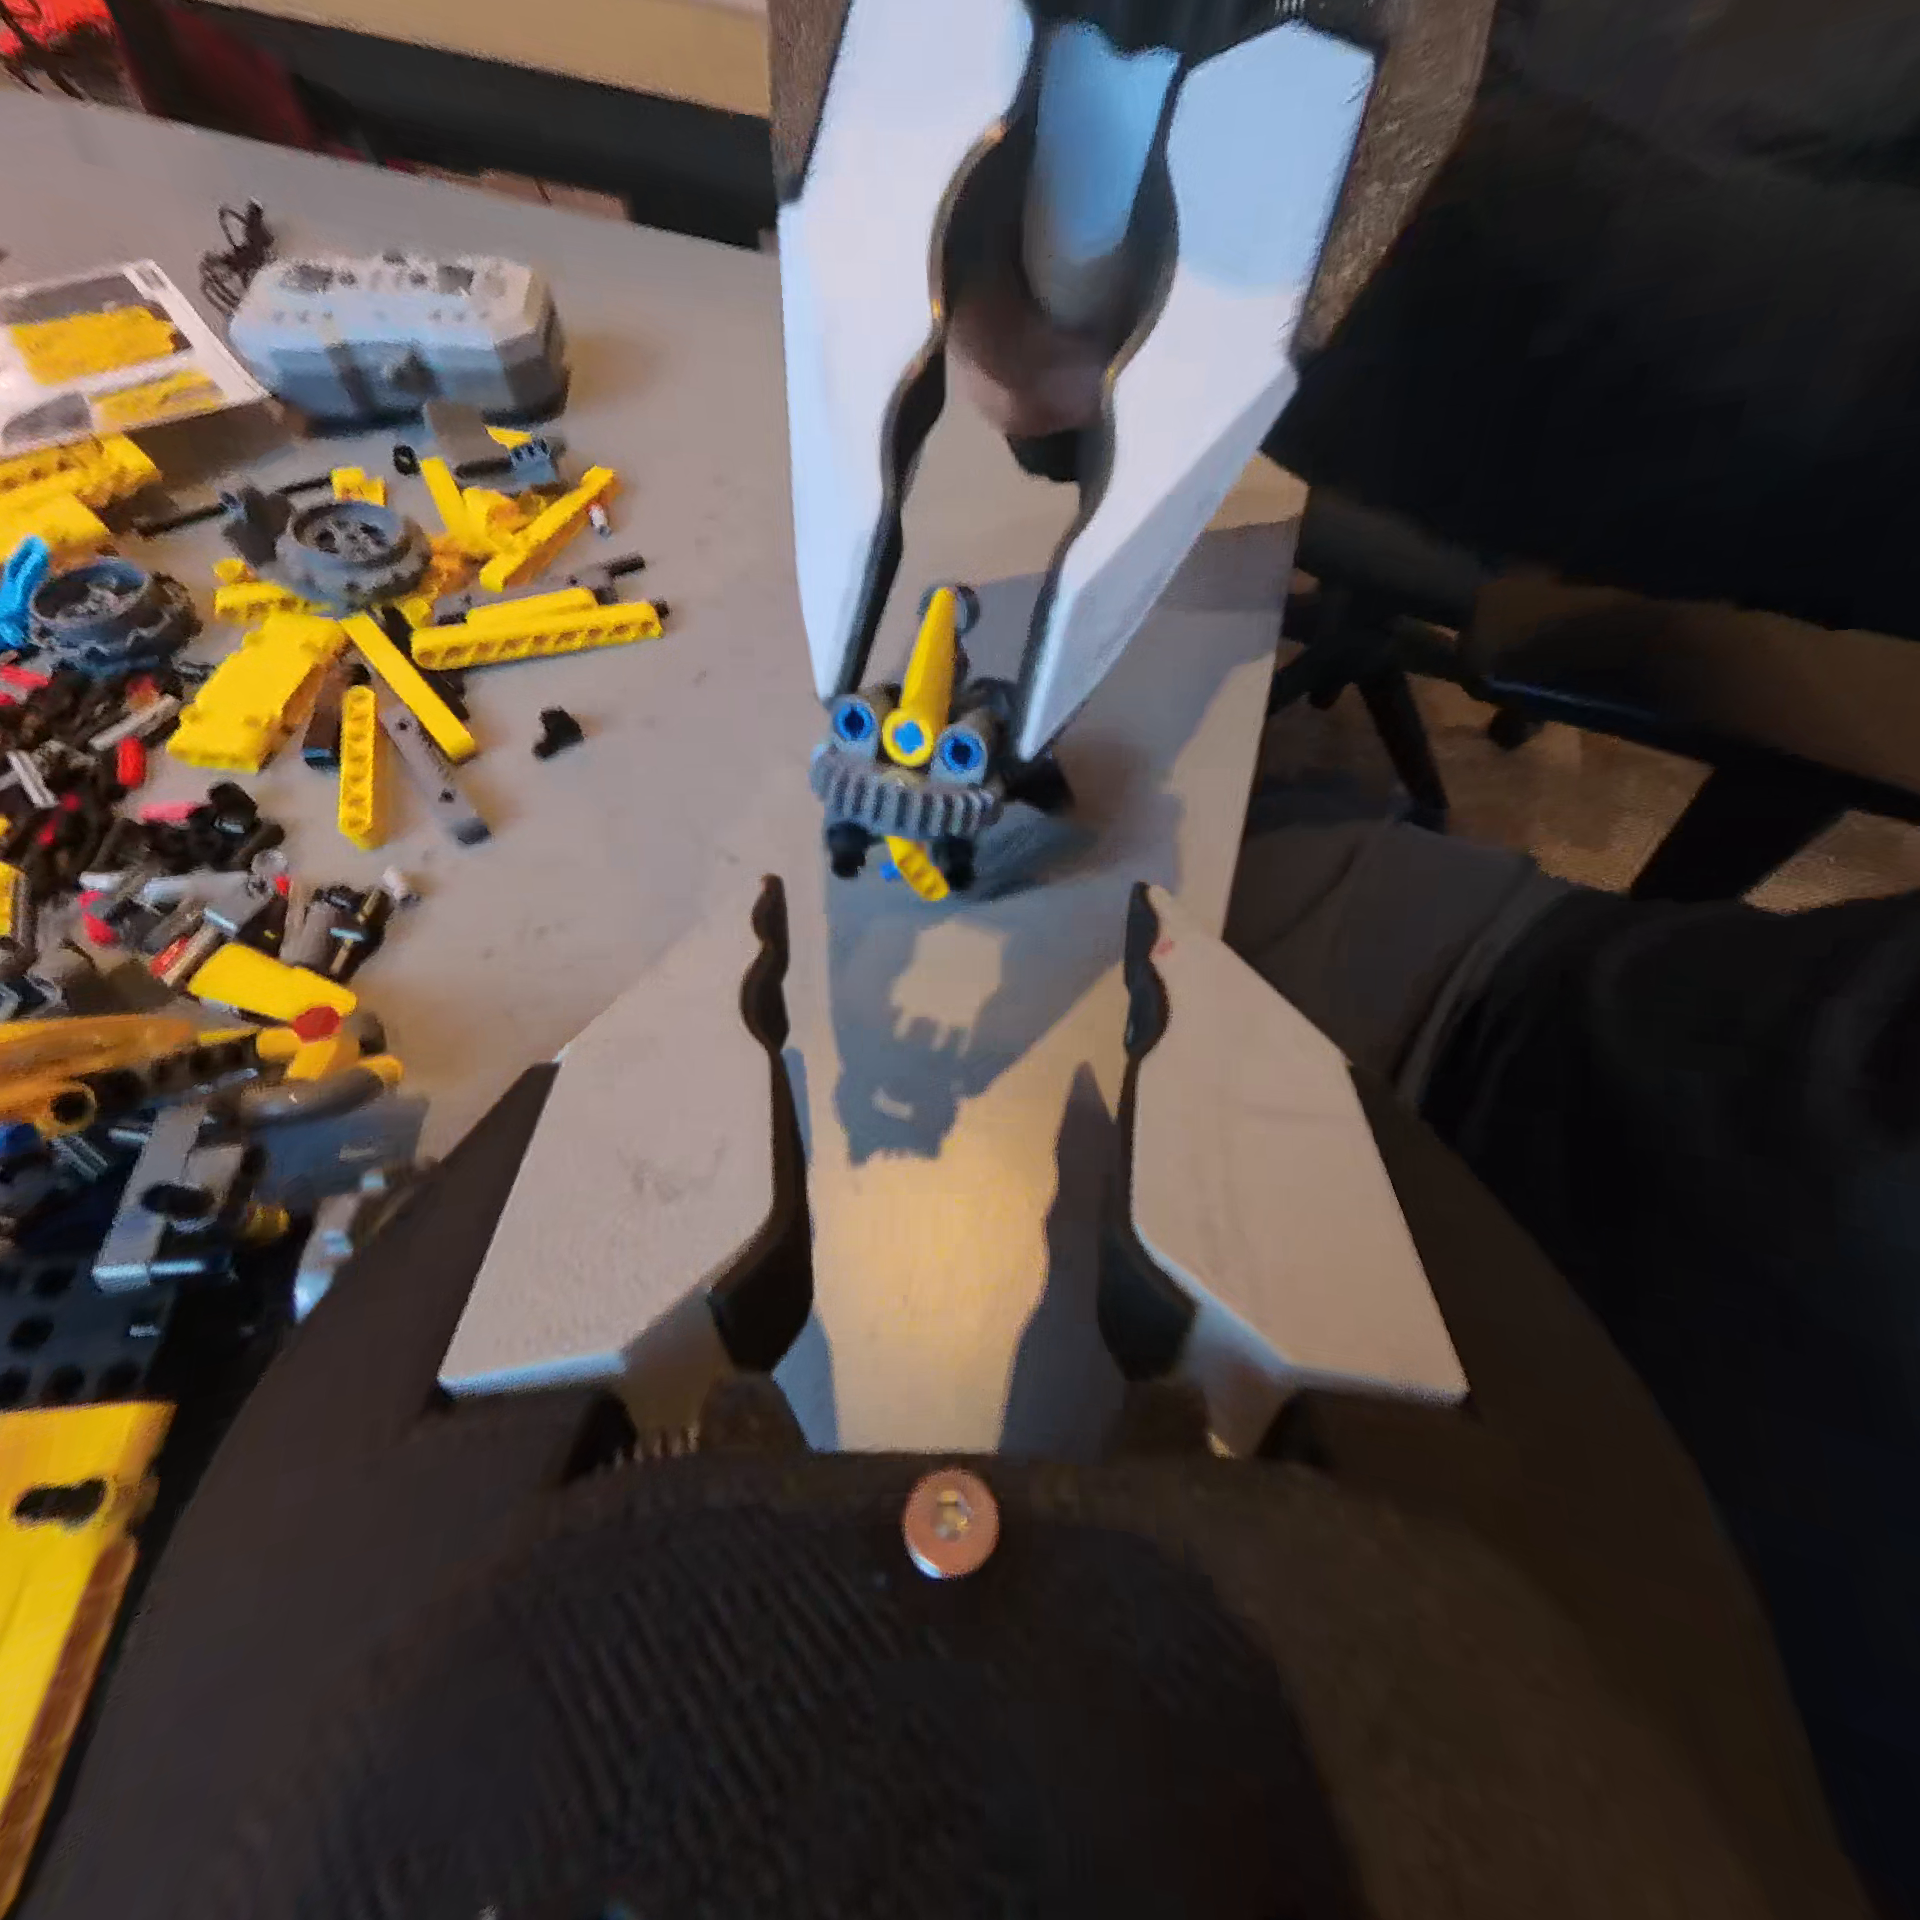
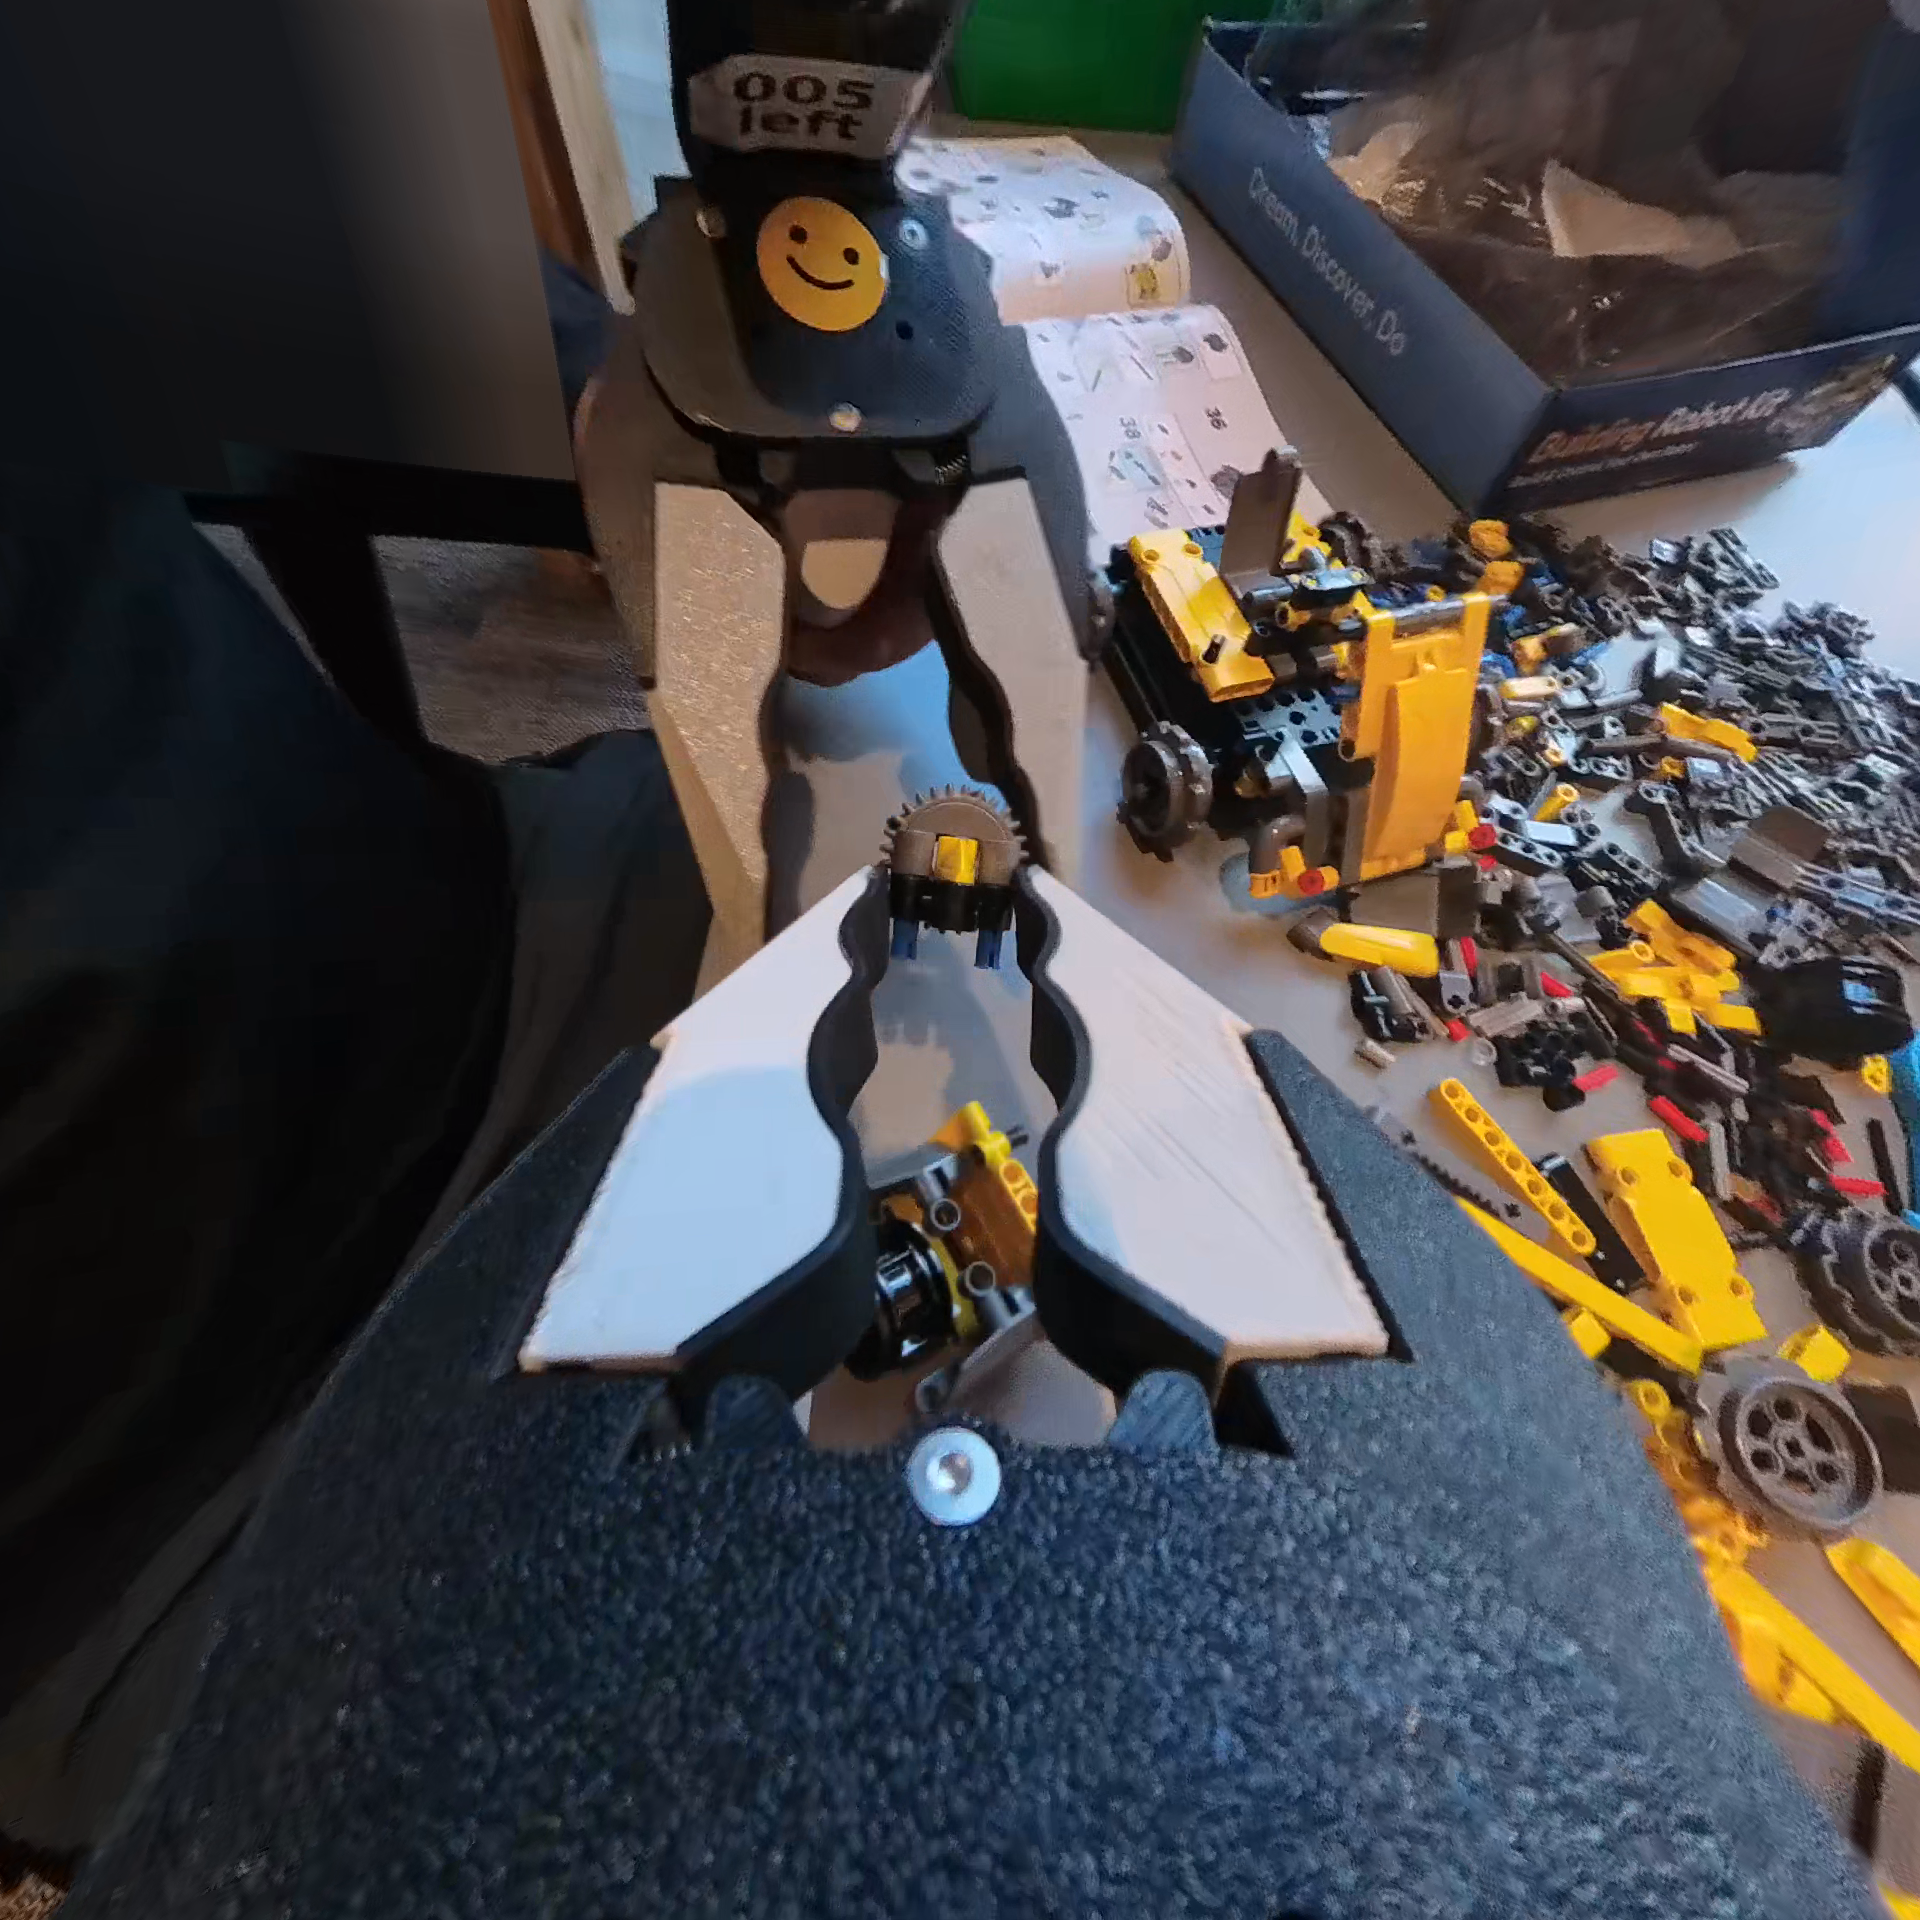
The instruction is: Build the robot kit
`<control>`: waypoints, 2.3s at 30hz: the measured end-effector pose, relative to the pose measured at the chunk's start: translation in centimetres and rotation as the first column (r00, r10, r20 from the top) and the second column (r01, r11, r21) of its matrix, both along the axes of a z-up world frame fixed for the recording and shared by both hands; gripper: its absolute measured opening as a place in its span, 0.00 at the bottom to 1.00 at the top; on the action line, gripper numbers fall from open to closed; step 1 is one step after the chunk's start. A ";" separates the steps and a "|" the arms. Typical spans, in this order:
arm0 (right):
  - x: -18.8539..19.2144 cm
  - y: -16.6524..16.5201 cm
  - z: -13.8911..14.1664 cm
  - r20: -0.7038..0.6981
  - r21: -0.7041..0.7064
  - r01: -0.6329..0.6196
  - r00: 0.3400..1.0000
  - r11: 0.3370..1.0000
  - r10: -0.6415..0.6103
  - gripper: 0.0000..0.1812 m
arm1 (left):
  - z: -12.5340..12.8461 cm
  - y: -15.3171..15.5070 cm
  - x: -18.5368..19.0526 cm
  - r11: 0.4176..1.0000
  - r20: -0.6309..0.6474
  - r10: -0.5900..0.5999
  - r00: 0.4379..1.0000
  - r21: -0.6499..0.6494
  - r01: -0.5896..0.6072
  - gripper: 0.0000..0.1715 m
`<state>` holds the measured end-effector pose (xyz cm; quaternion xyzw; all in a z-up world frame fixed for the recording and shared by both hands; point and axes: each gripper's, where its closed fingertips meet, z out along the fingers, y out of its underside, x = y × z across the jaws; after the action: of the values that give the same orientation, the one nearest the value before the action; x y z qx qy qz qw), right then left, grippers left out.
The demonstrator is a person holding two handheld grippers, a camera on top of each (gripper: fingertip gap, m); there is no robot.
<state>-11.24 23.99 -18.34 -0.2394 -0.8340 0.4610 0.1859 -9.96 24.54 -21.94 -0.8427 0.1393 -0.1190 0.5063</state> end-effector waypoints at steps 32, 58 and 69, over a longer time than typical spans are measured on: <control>1.8 5.2 -2.3 0.099 -0.098 0.126 0.988 0.987 -0.117 0.13 | -0.7 4.5 0.2 0.993 -0.060 -0.112 0.992 0.039 0.115 0.16; 2.3 3.8 -1.8 0.121 -0.184 0.132 0.986 0.974 -0.111 0.06 | 0.1 3.8 1.3 0.978 0.008 -0.181 0.984 0.111 0.179 0.14; 1.5 5.0 -2.0 0.111 -0.133 0.234 0.969 0.963 -0.220 0.04 | 0.4 4.3 -0.1 0.990 0.085 -0.108 0.991 0.103 0.099 0.15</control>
<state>-9.72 28.99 -20.36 -0.3681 -0.7732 0.4841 0.1798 -10.05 28.89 -21.54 -0.8020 0.1654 -0.1760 0.5464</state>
